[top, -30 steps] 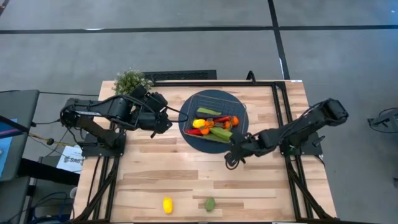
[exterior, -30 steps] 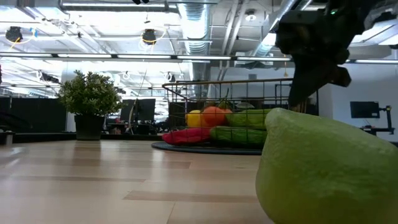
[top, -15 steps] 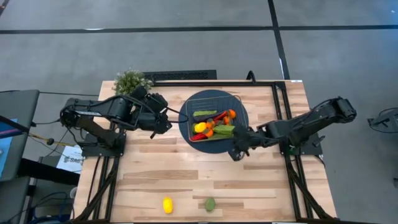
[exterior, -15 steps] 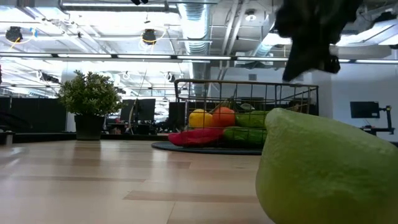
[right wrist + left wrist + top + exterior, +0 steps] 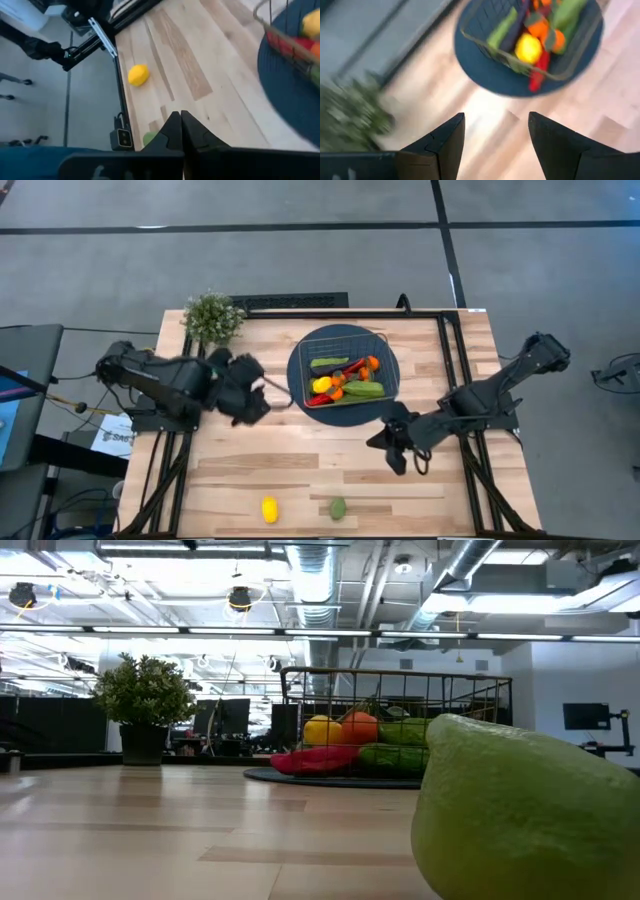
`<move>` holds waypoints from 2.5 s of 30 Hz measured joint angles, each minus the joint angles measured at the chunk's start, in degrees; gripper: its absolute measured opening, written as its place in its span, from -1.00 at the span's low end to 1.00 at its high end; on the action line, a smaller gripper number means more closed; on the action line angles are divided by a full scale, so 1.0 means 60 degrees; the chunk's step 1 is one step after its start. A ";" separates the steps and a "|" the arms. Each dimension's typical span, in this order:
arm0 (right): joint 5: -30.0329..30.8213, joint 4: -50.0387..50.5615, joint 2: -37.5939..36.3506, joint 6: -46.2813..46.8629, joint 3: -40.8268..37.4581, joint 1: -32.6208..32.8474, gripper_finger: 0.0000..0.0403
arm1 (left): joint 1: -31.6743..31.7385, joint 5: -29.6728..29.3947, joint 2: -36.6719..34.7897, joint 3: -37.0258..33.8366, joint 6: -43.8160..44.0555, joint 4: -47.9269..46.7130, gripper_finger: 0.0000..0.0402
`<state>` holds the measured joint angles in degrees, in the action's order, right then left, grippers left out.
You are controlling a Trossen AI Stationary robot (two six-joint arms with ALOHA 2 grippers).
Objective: Build produce basket
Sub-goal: Put the lemon into the wire basket
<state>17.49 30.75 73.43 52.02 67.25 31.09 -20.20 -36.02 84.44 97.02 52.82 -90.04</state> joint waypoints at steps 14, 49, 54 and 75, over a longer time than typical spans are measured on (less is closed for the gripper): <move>0.0158 0.4020 0.0000 -0.1008 0.1815 -0.0321 -0.98 | -0.3562 0.2714 0.0004 -0.3380 0.8754 0.3096 0.03; 0.0082 0.4566 0.0000 -0.2680 0.1944 -0.0710 -0.98 | -0.3905 0.5775 0.3144 -0.4064 1.1132 0.8145 -0.09; 0.0081 0.4570 -0.0004 -0.2759 0.1944 -0.0710 -0.97 | -0.3921 0.5739 0.3144 -0.4064 1.0950 0.8762 -0.12; 0.0074 0.4511 -0.0011 -0.2748 0.1944 -0.0974 -0.97 | -0.4679 0.7344 0.3759 -0.4064 0.8172 0.9576 -0.12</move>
<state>17.93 57.82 73.36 35.53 78.91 25.24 -48.27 8.05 107.00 72.64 101.85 -32.59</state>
